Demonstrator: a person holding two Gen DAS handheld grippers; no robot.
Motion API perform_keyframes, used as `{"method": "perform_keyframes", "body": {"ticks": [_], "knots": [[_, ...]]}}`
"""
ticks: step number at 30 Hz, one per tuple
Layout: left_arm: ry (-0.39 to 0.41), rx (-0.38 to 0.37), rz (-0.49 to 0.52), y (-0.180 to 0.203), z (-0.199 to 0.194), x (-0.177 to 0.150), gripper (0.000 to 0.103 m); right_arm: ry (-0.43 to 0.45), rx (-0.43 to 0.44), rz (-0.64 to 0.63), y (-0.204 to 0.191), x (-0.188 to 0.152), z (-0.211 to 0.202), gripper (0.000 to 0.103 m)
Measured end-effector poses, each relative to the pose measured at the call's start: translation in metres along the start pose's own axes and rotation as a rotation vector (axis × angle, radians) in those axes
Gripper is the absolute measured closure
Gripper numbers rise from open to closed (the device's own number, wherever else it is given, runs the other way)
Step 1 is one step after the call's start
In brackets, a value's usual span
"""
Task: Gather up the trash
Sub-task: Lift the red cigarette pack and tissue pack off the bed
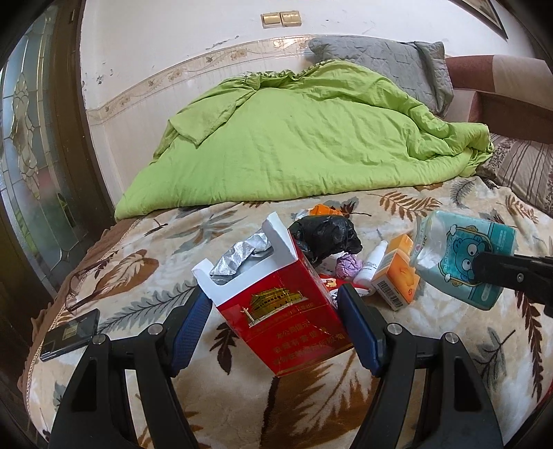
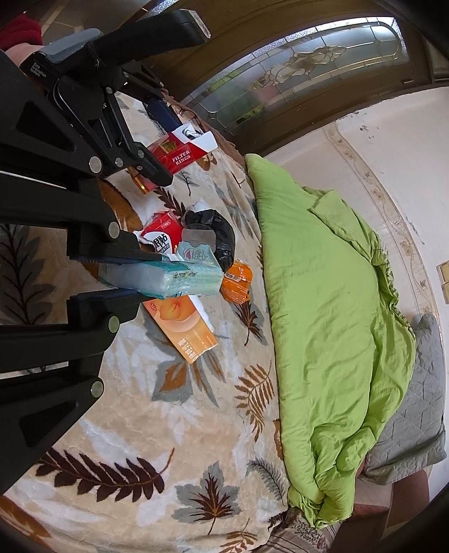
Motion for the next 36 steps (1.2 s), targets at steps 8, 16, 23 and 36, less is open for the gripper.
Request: {"method": "perform_keyframes", "body": {"ticks": [8,16,23,36], "knots": [[-0.007,-0.004,0.007,0.0024,0.0012,-0.0024,0.029,0.006,0.004,0.017,0.0052,0.0009,-0.0022,0.090],[-0.012,-0.006,0.000,0.0003,0.0025,-0.0034,0.029,0.006,0.002,0.004,0.0034,0.0001,-0.0025,0.090],[-0.011,-0.005,0.001,0.0003,0.0023,-0.0033,0.029,0.005,0.002,0.005,0.0033,0.0001,-0.0022,0.089],[-0.010,-0.008,-0.001,-0.0005,0.0021,-0.0038,0.029,0.005,0.001,0.005,0.0028,0.0004,-0.0016,0.089]]}}
Point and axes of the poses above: each gripper's, at about its wrist camera, not at the fingertips, and z roughly the way its jaws point, y to its right, x to its top, the point moved 2 cm from there along z, roughly the way its jaws point, and after that the axes turned 12 degrees about -z, right-handed, at the moved point
